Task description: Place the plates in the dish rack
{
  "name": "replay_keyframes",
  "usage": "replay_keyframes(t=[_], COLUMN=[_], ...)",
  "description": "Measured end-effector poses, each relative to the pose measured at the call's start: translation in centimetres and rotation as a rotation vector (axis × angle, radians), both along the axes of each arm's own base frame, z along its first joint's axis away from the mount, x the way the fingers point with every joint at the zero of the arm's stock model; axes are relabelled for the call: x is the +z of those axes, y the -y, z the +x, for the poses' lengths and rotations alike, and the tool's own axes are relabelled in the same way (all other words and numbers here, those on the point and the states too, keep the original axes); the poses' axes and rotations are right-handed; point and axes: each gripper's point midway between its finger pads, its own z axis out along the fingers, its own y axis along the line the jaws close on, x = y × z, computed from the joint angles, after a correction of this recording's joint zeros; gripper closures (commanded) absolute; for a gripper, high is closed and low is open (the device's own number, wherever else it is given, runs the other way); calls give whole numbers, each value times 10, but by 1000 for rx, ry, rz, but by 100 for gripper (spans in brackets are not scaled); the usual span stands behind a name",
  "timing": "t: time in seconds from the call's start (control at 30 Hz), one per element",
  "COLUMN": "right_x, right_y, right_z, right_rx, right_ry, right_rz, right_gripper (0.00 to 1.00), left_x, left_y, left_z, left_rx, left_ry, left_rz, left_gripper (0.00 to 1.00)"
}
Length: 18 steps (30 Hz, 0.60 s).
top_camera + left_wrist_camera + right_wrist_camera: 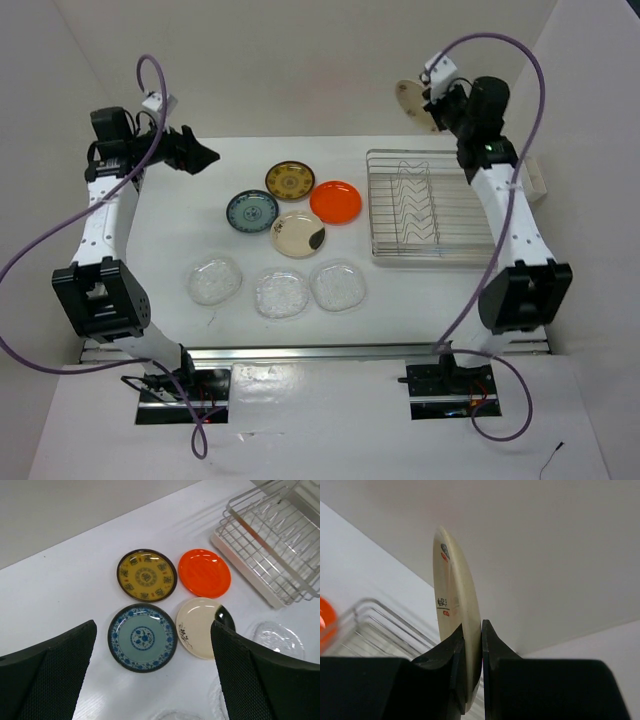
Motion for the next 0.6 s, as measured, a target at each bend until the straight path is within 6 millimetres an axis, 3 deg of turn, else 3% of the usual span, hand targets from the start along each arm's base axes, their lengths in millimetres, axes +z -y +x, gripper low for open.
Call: replay_keyframes(t=[0.03, 0.1, 0.23, 0.47, 0.6], right_x=[6, 9, -1, -73, -97], right_y=[15, 27, 21, 22, 24], right_z=[-9, -24, -26, -25, -21], right_rx=[-2, 16, 124, 266, 305], right_ry=[42, 91, 126, 42, 8], right_rz=[-58, -163, -338, -549, -623], right_gripper=[100, 100, 100, 100, 100], left_x=[-11, -41, -82, -57, -52], left_y=[0, -2, -6, -14, -17], left_z=[1, 0, 0, 20, 26], left_rx=[4, 21, 55, 90, 105], left_ry=[-6, -37, -72, 59, 83], left_rz=[-2, -5, 4, 27, 37], left_gripper=[0, 0, 0, 0, 0])
